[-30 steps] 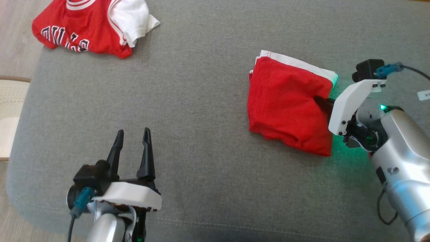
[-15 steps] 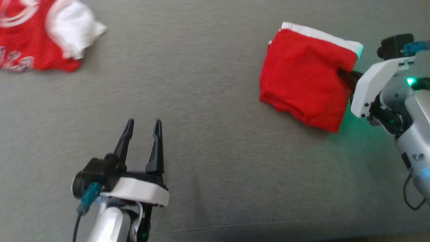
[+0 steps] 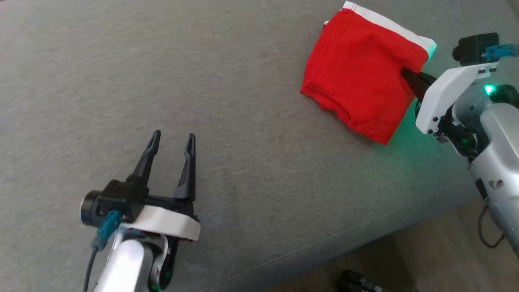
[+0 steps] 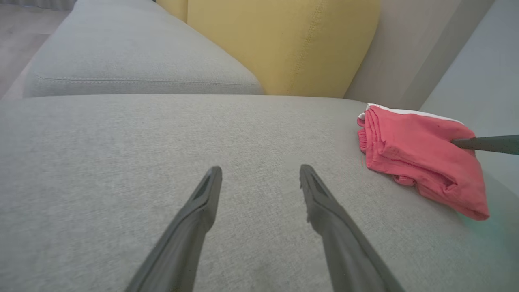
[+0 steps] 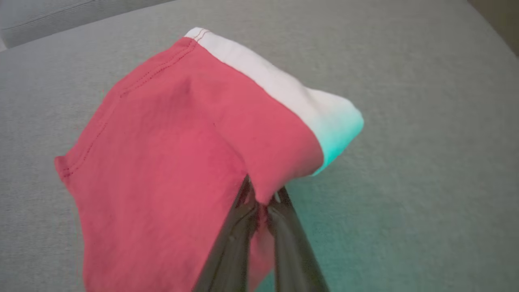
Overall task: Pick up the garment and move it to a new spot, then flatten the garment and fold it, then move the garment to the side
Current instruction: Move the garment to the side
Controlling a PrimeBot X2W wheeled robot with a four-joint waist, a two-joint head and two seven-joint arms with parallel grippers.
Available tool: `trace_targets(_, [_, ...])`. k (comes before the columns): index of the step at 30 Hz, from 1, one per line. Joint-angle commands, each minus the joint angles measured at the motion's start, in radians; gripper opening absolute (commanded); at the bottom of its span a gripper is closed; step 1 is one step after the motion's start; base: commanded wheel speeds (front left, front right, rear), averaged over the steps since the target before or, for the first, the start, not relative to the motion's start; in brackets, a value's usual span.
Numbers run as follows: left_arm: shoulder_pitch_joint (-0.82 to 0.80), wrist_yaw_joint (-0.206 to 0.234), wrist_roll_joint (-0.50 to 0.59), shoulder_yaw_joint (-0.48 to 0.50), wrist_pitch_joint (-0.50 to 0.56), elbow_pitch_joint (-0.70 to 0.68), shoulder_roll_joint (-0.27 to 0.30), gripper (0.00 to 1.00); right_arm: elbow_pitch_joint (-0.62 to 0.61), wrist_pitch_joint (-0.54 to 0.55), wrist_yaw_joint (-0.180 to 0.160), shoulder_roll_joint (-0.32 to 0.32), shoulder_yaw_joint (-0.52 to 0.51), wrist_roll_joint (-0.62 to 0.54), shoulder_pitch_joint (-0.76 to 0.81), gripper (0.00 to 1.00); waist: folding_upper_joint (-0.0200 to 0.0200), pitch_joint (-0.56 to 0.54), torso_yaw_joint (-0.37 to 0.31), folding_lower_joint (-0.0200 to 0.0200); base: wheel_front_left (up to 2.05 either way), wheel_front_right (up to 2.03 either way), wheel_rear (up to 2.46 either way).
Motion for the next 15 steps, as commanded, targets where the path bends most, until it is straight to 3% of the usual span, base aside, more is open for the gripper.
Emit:
trace_targets(1, [-0.037, 0.002, 0.007, 0.024, -0.002, -0.041, 0.007, 1.0, -0.019, -0.017, -0.001, -0.011, -0.004, 0.001, -0.036, 0.0, 0.0, 0.022, -0.031, -0.0001, 0.0, 0.0, 0.0])
trace_targets(7, [-0.042, 0.007, 0.008, 0.022, 0.01, -0.06, 0.017, 1.0, 0.023, -0.047, -0.001, -0.028, 0.001, -0.044, -0.078, 0.0, 0.0, 0.033, -0.017, -0.0001, 0.0, 0.0, 0.0])
trace_targets(15, [-0.044, 0.015, 0.004, 0.02, 0.012, -0.083, 0.02, 1.0, 0.152, -0.05, -0.001, -0.093, -0.012, -0.151, -0.186, 0.0, 0.0, 0.052, 0.063, -0.0001, 0.0, 0.0, 0.0])
